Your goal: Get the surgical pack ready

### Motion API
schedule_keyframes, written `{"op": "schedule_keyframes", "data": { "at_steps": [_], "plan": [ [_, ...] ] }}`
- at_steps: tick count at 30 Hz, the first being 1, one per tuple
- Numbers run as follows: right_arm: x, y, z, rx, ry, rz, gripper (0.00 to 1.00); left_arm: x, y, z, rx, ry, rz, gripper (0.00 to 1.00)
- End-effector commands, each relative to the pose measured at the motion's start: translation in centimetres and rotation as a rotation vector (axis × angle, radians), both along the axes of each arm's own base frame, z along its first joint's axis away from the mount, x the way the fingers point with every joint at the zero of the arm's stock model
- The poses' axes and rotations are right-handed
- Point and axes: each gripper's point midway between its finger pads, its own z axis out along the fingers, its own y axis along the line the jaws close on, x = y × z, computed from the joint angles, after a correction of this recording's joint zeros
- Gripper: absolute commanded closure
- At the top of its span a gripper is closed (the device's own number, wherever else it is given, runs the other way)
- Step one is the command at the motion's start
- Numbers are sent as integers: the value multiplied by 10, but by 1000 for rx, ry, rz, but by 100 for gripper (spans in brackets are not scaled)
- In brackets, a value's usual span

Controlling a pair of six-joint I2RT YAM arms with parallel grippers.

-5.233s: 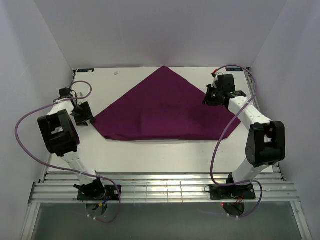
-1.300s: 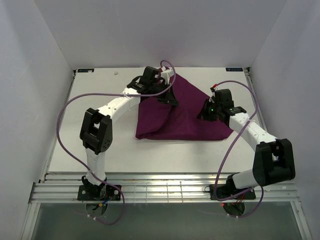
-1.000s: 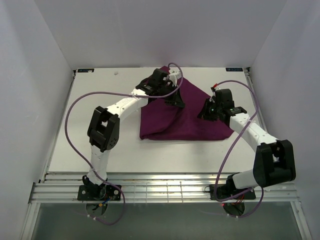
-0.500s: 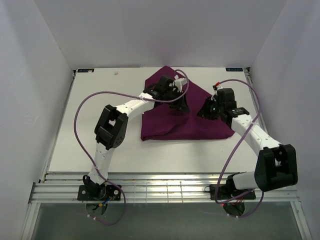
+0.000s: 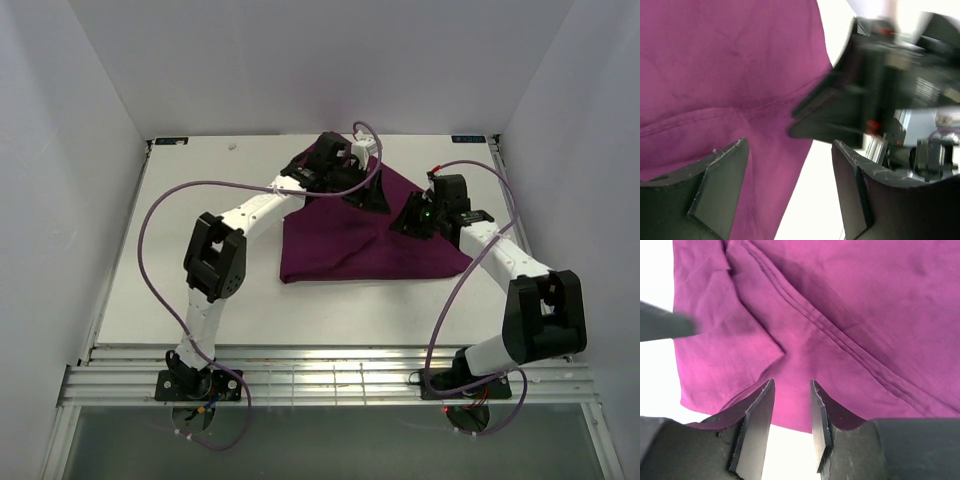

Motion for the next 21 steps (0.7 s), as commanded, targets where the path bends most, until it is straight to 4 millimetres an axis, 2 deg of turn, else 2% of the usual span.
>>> {"op": "schedule_keyframes", "data": {
  "at_steps": [1, 3, 4, 5, 6, 7, 8, 9, 11, 12, 13, 15, 16, 21],
  "plan": [
    [20, 22, 30, 88, -86, 83, 60, -15, 33, 98, -49, -195, -60, 23],
    [19, 26, 14, 48, -48, 130, 60, -18, 56, 92, 25, -214, -31, 23],
    [25, 29, 17, 30, -60, 148, 59, -14, 72, 87, 71, -240, -10, 23],
    [24, 34, 6, 12, -32, 174, 59, -21, 91, 92, 110, -247, 21, 23],
    [25, 36, 3, 0, -29, 195, 58, -22, 111, 66, 191, -209, 67, 23],
    [26, 39, 3, 7, -30, 208, 57, -19, 135, 57, 223, -180, 108, 23],
    [26, 41, -3, 8, -18, 213, 57, -20, 151, 49, 239, -161, 126, 23],
    [27, 42, -5, 10, -13, 212, 56, -30, 171, 30, 270, -112, 147, 23],
    [31, 44, -10, 11, -8, 221, 55, -24, 209, 10, 325, -81, 227, 23],
    [31, 45, -12, 8, -7, 230, 55, -26, 221, 5, 350, -89, 242, 22],
    [31, 47, -13, 5, -8, 250, 55, -31, 238, -16, 400, -51, 274, 22],
    [33, 50, -17, -1, 4, 271, 54, -38, 248, -29, 419, -16, 287, 22],
    [30, 49, -20, -9, 26, 278, 55, -47, 253, -42, 429, 10, 286, 22],
    [24, 53, -34, -32, 57, 306, 55, -65, 263, -81, 463, 99, 298, 22]
  ]
}}
